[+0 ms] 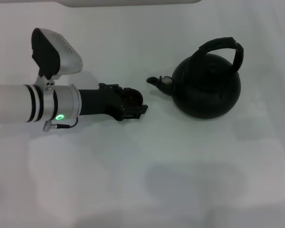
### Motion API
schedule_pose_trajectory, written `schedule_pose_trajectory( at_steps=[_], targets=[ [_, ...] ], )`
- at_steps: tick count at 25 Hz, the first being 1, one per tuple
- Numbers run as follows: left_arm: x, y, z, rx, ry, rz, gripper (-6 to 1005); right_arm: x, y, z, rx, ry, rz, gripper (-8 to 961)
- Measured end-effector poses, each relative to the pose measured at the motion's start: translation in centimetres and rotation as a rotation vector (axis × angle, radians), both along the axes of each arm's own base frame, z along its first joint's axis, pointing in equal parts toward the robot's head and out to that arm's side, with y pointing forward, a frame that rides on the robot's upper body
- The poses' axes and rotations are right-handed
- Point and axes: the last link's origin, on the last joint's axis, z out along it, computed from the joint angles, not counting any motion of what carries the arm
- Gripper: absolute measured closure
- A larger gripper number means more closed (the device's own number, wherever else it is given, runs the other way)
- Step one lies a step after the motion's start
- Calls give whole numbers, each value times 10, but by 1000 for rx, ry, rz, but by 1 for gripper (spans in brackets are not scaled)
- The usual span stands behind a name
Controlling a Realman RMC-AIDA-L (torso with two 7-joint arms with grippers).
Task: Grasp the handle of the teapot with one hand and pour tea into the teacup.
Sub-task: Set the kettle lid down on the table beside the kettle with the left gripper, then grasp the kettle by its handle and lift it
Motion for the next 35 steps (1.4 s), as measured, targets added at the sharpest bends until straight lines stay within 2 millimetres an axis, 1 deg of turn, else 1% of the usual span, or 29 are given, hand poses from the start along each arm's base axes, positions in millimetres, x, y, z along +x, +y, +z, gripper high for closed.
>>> schedule_pose_trajectory(
  at_steps=[16, 21, 29, 35],
  targets=[
    [6, 2, 3, 14, -1, -53, 116, 1, 0, 1, -1, -2, -3, 111],
    [8, 0, 4, 15, 6, -92, 116, 1, 1, 0, -3, -4, -9, 115],
    [15, -2, 15, 64, -15, -142, 116, 2, 1, 0, -4, -7, -14, 115],
    [15, -6, 21, 92, -25, -156, 115, 3, 0, 0, -4, -12, -17, 115]
  ],
)
